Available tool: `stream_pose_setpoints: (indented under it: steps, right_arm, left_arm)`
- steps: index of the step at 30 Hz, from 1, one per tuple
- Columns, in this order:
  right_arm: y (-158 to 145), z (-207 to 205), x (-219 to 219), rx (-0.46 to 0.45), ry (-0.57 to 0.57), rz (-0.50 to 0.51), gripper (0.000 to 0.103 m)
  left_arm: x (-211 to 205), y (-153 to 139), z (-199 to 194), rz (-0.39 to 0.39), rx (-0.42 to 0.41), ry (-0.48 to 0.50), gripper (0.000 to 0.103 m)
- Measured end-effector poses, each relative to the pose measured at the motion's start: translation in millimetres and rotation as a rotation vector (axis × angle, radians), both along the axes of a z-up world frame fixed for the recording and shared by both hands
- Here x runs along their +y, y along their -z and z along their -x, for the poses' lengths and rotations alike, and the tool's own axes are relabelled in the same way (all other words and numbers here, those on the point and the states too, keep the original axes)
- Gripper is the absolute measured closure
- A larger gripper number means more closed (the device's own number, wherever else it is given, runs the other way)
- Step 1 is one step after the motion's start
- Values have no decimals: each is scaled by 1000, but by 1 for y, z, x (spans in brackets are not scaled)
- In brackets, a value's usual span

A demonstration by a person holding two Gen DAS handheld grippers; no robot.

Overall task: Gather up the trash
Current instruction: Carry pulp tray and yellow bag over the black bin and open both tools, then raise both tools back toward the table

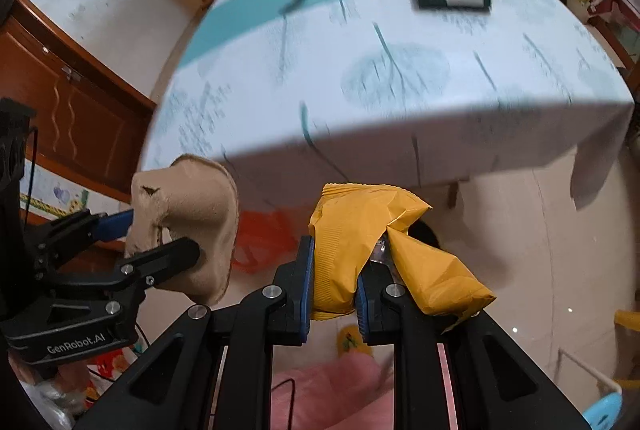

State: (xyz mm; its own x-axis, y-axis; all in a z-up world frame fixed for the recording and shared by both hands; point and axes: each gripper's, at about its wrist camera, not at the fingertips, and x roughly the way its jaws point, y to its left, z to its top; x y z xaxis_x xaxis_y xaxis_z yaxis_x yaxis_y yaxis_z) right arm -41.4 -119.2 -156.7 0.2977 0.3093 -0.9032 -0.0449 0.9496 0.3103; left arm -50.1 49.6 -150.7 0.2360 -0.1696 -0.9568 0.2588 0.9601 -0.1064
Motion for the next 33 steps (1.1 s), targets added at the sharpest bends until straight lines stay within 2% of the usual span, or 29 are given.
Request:
stream_pose_setpoints:
  steps: [3, 10, 16, 20, 25, 26, 29, 33]
  right_arm:
    - [29, 12, -6, 49, 21, 1, 86]
    - [124, 24, -26, 142, 52, -11, 86]
    - [212, 20, -34, 187, 30, -19, 86]
    - [275, 5, -38, 200, 18, -26, 85]
    - [327, -14, -41, 221, 13, -32, 79]
    - [337, -20, -43, 226, 21, -42, 76]
    - [350, -29, -48, 220, 47, -56, 71]
    - [356, -37, -53, 220, 68, -64, 71]
  left_arm:
    - [-11, 28, 9, -15, 14, 18, 42]
    - [-42, 130, 14, -20, 114, 32, 42]
    - [-56, 214, -5, -20, 131, -25, 42]
    - [-62, 257, -18, -29, 123, -43, 42]
    - [-67, 296, -31, -53, 128, -49, 40]
    - [-68, 301, -33, -64, 117, -50, 36]
    - [-65, 308, -37, -83, 104, -57, 20]
    - [-59, 311, -40, -104, 103, -69, 19]
